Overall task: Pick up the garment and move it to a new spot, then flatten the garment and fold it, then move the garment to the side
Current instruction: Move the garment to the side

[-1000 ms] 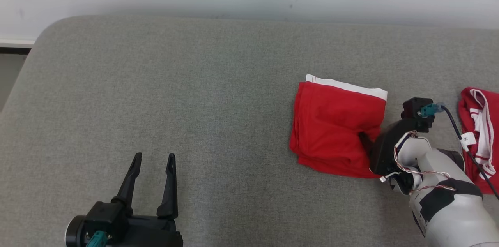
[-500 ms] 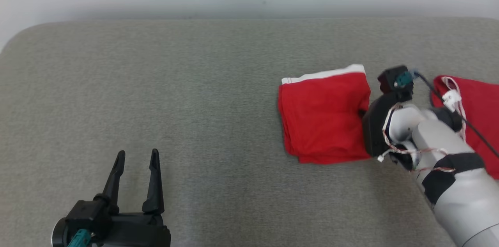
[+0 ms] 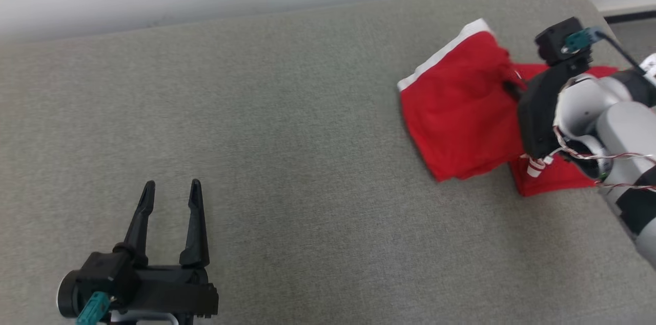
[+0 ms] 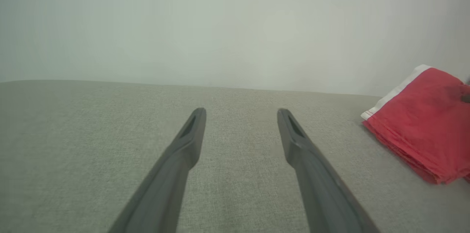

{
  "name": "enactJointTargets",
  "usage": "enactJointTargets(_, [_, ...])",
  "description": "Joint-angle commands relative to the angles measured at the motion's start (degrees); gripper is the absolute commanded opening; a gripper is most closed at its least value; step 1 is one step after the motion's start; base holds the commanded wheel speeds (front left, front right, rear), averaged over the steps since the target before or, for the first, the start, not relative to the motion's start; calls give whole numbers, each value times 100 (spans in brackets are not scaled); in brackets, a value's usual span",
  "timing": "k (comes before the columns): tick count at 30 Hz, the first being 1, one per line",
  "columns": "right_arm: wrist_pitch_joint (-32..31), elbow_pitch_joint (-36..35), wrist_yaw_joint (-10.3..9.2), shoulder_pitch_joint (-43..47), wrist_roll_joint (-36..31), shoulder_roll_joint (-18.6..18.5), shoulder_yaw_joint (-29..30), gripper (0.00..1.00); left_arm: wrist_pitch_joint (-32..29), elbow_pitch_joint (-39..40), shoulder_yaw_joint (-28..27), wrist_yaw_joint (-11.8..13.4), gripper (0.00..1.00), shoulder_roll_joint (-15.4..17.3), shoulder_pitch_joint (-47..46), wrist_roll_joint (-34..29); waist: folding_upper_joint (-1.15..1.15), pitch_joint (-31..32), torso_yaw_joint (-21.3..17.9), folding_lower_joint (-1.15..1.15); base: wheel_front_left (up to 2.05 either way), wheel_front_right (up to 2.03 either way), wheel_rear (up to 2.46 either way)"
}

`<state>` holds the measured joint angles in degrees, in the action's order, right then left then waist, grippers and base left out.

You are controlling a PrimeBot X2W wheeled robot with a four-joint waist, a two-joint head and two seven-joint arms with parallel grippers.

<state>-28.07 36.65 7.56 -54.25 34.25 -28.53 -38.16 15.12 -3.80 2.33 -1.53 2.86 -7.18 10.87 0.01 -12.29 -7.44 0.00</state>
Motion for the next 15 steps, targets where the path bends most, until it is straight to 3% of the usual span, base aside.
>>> enactJointTargets(1, [74, -8, -17, -65, -58, -106, -8, 0, -2, 7, -2, -32, 100, 7, -96, -40, -1, -274, -261, 0, 0, 0, 0])
enactJointTargets(9, [334, 212, -17, -121, -284, -512, 101, 0, -2, 16, 0, -86, 100, 8, -224, -107, -1, -486, -371, 0, 0, 0, 0])
enactJointTargets(15, [729, 774, -17, -68, -981, -842, 293, 0, -2, 8, 78, -140, 100, 7, -331, -144, -1, -638, -217, 0, 0, 0, 0])
